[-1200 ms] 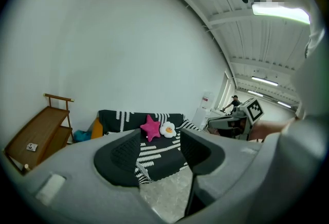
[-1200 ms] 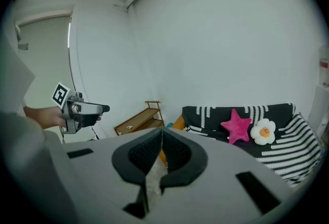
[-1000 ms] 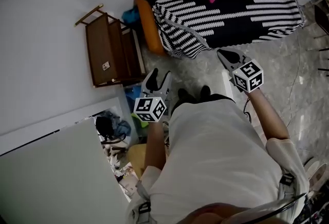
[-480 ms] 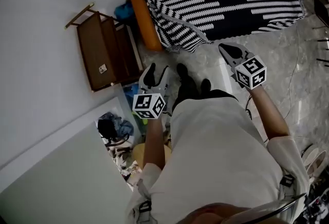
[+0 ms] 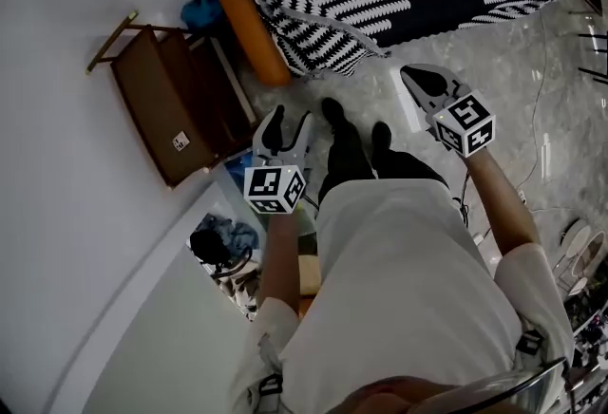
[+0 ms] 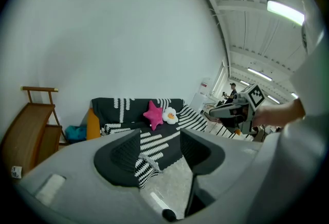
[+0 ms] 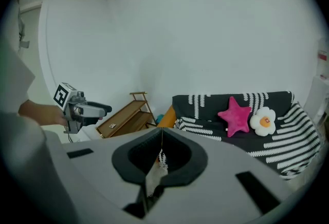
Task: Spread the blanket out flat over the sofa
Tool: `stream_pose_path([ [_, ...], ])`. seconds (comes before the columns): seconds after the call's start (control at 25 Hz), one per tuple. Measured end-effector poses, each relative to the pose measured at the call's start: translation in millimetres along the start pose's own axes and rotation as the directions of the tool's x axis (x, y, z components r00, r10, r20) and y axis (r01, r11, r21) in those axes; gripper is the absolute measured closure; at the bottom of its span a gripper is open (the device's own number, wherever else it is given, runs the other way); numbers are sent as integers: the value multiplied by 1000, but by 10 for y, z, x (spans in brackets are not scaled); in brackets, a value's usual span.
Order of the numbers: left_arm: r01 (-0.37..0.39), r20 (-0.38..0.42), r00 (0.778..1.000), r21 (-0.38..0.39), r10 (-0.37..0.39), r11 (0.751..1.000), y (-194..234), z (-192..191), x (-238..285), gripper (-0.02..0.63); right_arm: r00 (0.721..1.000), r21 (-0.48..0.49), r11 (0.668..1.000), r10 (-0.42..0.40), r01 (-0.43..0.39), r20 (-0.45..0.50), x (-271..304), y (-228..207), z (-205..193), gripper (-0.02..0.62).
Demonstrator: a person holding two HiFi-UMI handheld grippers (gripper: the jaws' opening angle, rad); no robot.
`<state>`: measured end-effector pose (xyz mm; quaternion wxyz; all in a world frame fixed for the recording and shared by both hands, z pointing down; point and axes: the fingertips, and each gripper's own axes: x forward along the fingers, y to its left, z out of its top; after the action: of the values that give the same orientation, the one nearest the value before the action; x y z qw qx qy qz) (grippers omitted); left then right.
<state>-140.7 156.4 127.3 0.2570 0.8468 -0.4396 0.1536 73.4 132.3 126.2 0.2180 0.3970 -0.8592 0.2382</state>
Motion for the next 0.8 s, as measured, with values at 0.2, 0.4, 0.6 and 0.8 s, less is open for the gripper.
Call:
stream_pose_path([
  [0.2, 38, -44, 998, -23, -39, 999, 326, -166, 273, 373, 999, 23, 1000, -12, 12, -35, 360, 34, -58, 589],
  [0.4, 59, -82, 995, -53, -63, 997, 557, -328, 536, 373, 997, 37, 999, -24, 27, -78, 657, -6, -156, 589],
  [0.6, 77, -114, 990, -73, -85, 994, 707, -573, 803, 373, 993, 58, 998, -26, 32, -112, 942, -109, -315, 589],
  [0.8, 89, -155, 983, -84, -101, 993, 726, -842, 1083, 374, 991, 95, 994, -34, 47, -133, 1075, -298, -522, 589],
])
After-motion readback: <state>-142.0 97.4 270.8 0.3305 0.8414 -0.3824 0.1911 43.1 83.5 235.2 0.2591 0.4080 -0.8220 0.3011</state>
